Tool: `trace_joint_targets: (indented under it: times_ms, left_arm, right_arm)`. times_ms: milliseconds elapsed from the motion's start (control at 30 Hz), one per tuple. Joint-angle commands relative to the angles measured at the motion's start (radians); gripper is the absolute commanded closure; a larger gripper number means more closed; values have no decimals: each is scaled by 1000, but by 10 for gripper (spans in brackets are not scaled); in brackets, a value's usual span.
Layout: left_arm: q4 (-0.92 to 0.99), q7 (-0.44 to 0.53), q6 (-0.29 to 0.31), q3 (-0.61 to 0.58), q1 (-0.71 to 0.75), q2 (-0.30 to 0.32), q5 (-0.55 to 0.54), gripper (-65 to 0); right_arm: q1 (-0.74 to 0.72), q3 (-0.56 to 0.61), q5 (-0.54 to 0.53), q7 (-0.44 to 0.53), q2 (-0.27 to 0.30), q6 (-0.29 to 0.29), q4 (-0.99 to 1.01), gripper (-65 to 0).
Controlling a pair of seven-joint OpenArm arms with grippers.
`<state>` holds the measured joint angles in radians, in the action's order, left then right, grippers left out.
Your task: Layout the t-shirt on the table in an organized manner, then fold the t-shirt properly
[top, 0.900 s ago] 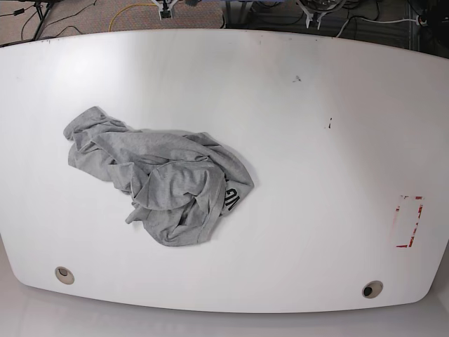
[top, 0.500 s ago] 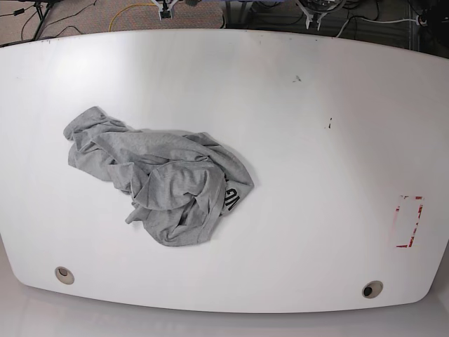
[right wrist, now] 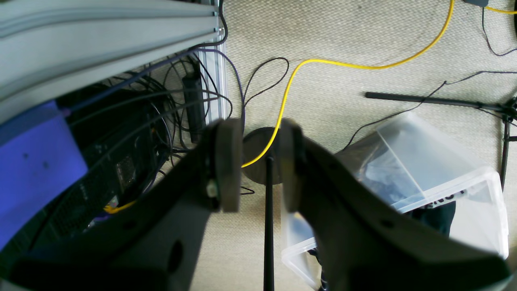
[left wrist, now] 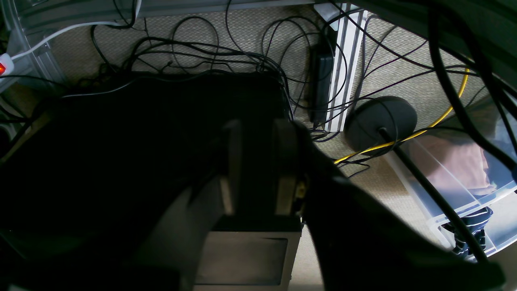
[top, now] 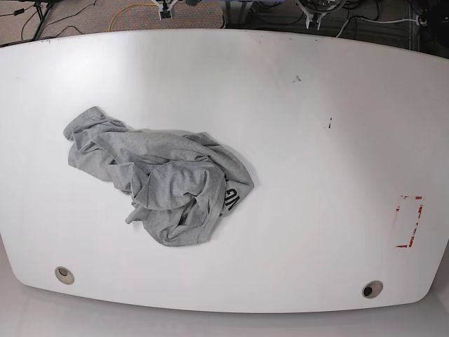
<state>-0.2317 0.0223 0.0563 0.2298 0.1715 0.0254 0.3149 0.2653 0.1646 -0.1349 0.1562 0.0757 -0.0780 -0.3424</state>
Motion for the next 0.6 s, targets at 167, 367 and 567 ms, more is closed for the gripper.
trace_joint_targets:
  times_ms: [167,367,567]
  left_arm:
    - [-5,5,0,3,23,6,-6,-119]
    - [-5,5,0,3,23,6,-6,-119]
    - [-10,5,0,3,24,6,-6,-119]
  right_arm:
    - [-13,6,-6,7,-6,2,-4,-157]
    - [-13,6,-6,7,-6,2,-4,-155]
    - [-13,6,-6,7,-6,2,-4,-155]
